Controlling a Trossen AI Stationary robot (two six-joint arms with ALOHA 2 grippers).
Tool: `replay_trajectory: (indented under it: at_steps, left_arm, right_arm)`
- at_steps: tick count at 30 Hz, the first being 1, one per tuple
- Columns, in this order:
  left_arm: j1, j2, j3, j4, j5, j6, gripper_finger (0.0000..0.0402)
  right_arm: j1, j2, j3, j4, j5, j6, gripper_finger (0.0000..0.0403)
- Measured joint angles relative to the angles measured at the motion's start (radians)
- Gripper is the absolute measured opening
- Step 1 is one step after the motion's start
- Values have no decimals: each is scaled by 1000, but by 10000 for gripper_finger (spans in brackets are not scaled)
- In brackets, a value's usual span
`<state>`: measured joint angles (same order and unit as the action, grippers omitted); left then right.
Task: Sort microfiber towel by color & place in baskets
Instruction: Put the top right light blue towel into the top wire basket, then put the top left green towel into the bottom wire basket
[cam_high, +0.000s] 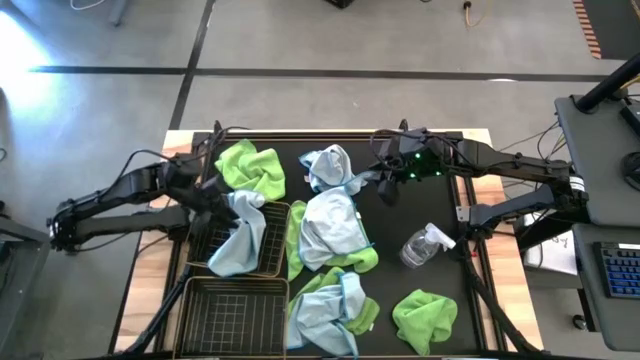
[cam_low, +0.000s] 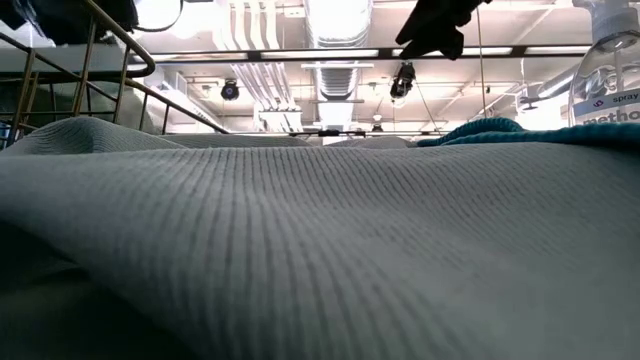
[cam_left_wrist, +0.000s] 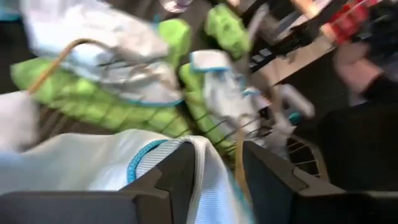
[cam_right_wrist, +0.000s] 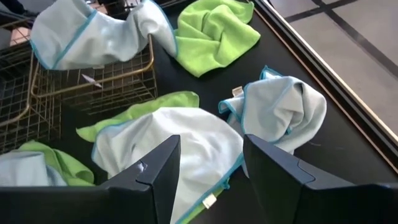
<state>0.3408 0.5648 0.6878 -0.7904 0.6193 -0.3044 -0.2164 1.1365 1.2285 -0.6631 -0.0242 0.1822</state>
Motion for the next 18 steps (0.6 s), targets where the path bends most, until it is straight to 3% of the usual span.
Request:
replay_trajectory:
  at_steps: [7, 13, 18]
  left_arm:
    - [0, 35, 66, -251, -354, 110, 126]
    - [0, 85, 187, -295, -441, 112, 126]
    - [0, 124, 273, -292, -720, 218, 126]
  right_arm:
    - [0, 0, 0, -28, 0, -24, 171]
    - [0, 0, 0, -44, 0, -41, 171]
    - [0, 0, 0, -44, 0, -66, 171]
